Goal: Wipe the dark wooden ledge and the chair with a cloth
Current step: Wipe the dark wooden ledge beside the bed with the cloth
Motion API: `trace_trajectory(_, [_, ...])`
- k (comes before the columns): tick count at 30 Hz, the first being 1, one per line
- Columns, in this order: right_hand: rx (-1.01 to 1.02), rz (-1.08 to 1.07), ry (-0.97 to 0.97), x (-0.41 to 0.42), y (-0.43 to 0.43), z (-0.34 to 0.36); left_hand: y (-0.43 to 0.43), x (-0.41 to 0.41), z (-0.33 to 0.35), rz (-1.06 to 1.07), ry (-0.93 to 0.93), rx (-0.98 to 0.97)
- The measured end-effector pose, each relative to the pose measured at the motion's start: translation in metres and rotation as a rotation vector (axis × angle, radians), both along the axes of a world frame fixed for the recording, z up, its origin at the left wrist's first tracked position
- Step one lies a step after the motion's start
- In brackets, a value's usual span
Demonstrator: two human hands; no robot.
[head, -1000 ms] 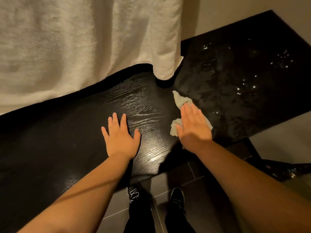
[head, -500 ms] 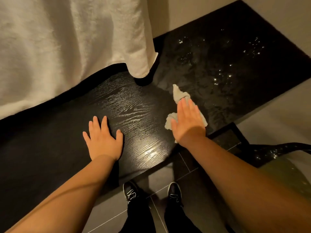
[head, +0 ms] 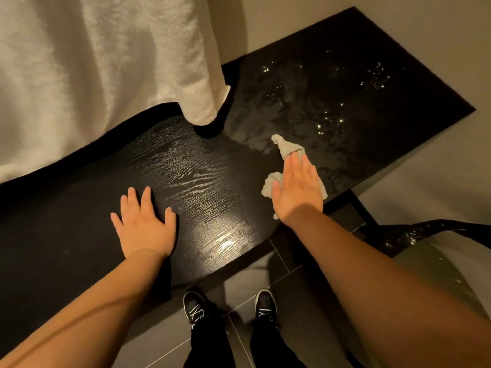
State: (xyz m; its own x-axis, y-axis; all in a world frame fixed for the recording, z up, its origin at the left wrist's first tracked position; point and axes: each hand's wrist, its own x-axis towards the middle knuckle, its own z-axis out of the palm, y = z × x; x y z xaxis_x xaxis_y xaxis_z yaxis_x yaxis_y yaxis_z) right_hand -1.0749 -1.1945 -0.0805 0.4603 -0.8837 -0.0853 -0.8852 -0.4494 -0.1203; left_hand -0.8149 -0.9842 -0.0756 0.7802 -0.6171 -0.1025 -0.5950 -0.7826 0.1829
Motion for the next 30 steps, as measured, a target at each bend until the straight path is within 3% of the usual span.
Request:
trace_trajectory(3, [0.023,0.216,0.009,0.005,0.037,-0.003,-0.001,-0.001,0.003,-0.007,0.017,0.036])
trace_trajectory(6, [0.050,0.453,-0.004,-0.022,0.021,-0.003,-0.004,-0.001,0.007,-0.101,0.001,0.061])
trace_trajectory(11, [-0.001,0.159,0.021,-0.055,-0.051,0.001,-0.042,-0.009,0.012,-0.243,0.053,0.027])
trace_trajectory(15, [0.000,-0.046,0.055,-0.026,-0.037,0.006,-0.089,-0.029,0.007,-0.259,0.097,0.021])
trace_trajectory(17, [-0.011,0.101,0.072,-0.004,-0.012,0.005,-0.108,-0.040,0.004,-0.236,0.100,0.031])
trace_trajectory(21, [0.003,0.421,-0.070,-0.020,-0.011,-0.004,-0.121,-0.048,-0.001,-0.193,0.064,0.095])
trace_trajectory(26, [-0.013,0.155,-0.038,-0.062,-0.092,-0.004,-0.120,-0.047,-0.002,-0.196,0.058,0.101])
trace_trajectory(30, [-0.076,0.053,0.005,-0.047,-0.088,-0.001,-0.122,-0.048,-0.002,-0.184,0.046,0.103])
